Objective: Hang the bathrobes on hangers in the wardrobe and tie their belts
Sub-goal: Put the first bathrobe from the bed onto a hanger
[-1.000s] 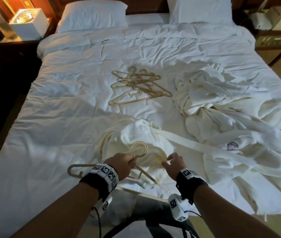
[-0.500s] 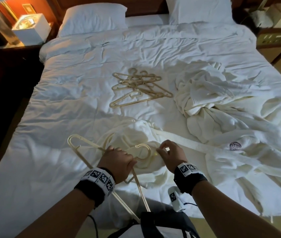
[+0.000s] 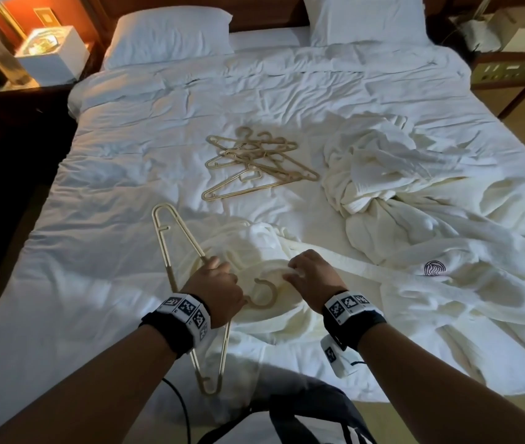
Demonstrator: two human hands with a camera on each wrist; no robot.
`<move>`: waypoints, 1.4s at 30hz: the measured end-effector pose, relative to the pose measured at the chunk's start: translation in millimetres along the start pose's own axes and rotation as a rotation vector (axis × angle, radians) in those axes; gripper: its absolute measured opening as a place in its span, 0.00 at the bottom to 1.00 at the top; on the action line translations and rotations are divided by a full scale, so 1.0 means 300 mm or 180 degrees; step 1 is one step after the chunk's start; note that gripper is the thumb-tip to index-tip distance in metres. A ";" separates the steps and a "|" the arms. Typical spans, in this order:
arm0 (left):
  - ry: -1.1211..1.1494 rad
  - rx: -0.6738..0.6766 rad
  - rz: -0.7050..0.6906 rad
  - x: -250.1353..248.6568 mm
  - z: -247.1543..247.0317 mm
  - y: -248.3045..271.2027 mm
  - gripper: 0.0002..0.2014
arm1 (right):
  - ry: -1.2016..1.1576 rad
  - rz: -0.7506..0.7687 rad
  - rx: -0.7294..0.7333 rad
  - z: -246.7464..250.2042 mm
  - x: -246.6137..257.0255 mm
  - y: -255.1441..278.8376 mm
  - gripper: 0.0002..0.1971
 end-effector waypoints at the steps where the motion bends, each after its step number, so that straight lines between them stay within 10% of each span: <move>1: 0.0006 0.0108 -0.0043 -0.004 0.004 0.001 0.20 | -0.0115 0.0011 -0.0020 0.005 0.012 -0.002 0.12; 22: -0.0045 0.0742 -0.0076 0.028 0.023 -0.042 0.24 | -0.2280 -0.0308 0.0275 0.014 0.109 -0.005 0.10; 29: 0.0044 0.0572 -0.0110 0.063 0.054 -0.061 0.18 | -0.1705 -0.0150 0.0278 0.041 0.132 -0.018 0.04; 42: 0.0351 0.0757 0.0219 0.136 0.036 -0.041 0.21 | -0.0953 0.0242 0.0474 0.000 0.151 -0.041 0.24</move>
Point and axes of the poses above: each hand's wrist, its own y-axis away from the middle knuckle, its own z-axis out of the back of the hand, x = y × z, the point moved 5 cm from there along -y, towards the middle knuckle, and after that the axes turned 7 degrees about y, right-handed, at the moved point
